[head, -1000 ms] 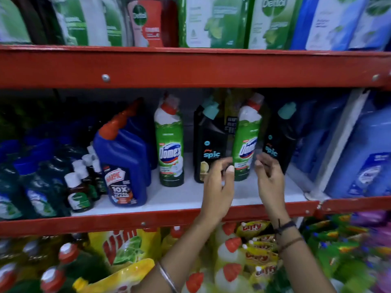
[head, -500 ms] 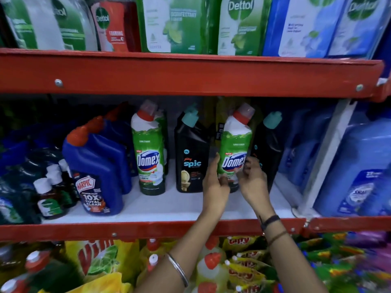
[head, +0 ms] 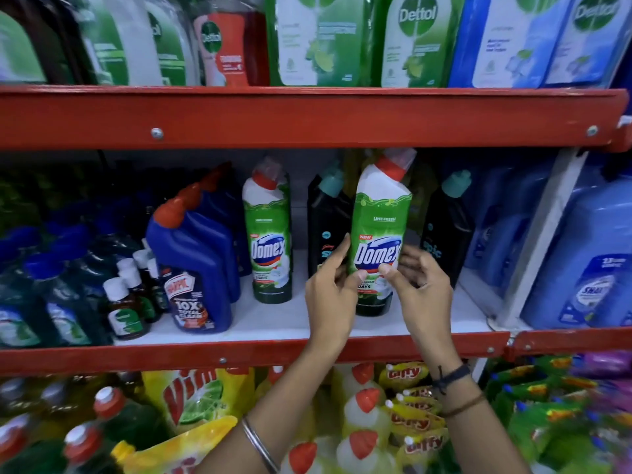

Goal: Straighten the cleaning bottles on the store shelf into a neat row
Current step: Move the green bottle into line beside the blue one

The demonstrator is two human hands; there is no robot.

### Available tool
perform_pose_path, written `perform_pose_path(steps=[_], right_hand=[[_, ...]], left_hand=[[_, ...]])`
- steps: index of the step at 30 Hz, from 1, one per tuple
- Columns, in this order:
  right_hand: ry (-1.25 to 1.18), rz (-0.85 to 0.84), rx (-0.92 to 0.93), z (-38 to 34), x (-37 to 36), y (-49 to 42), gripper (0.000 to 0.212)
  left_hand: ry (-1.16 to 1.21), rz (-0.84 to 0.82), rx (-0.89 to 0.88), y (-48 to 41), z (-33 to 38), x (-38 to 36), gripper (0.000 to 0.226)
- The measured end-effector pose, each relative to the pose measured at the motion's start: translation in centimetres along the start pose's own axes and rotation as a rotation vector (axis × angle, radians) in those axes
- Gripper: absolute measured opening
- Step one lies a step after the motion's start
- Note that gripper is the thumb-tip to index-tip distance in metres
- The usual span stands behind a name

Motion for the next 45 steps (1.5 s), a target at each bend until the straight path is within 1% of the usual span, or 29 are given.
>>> perform_pose_path(steps=[6,11,15,19,23,27,32,34,36,40,43,45], right_hand=[[-0.044,-0.042,-0.018,0.1,-5.1,2.6,0.031],[-0.052,-0.081,-0.055,1.5,-9.7,3.7,0.033],[-0.031,-0.102,-0.06,2.3,-12.5,4.4,0.032],[-0.003,-0.114,-0.071,2.4,-14.0,5.0,0.029],[0.017,-0.1,-0.072,2.9,-14.2,5.3,0.033],[0.033,-0.093,-0.061,2.9,-14.4,5.1,0.033],[0.036,-0.149,-0.075,3.1,-14.2,5.1,0.035],[0.05,-0.171,-0.082,3.1,-13.7,5.1,0.035],[0.069,-0.127,-0.065,2.7,-12.2,4.9,0.035],[0.111,0.038,0.04,1.4,-7.4,4.7,0.031],[0.214,0.15,0.165,0.6,-3.6,4.1,0.029],[0.314,0.214,0.234,0.4,-0.7,3.4,0.031]], left_hand=[[-0.035,0.074,0.002,0.9,-1.2,5.8,0.057],[-0.013,0.169,0.006,1.2,-2.8,10.0,0.053],[-0.011,0.209,0.011,0.8,-4.2,12.1,0.057],[-0.025,0.208,0.034,0.7,-5.5,12.9,0.059],[-0.055,0.181,0.022,0.5,-6.1,12.9,0.059],[-0.055,0.173,0.011,0.4,-6.6,12.7,0.06],[-0.08,0.189,-0.021,0.7,-6.7,12.3,0.06],[-0.087,0.187,-0.057,1.2,-6.4,12.0,0.065],[-0.117,0.19,-0.134,1.9,-5.7,11.4,0.067],[-0.132,0.234,-0.309,3.4,-3.4,9.1,0.052],[-0.076,0.117,-0.339,3.5,-1.7,5.5,0.046],[-0.006,0.002,-0.274,3.2,-1.2,2.3,0.044]])
Point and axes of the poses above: each hand's wrist, its own y-axis away from the middle knuckle, its own x-axis out of the back of the hand, z = x × y, the point moved 4 cm from there along -y, towards the middle knuckle, and after that the axes turned 10 degrees about -y, right-handed, at the moved point
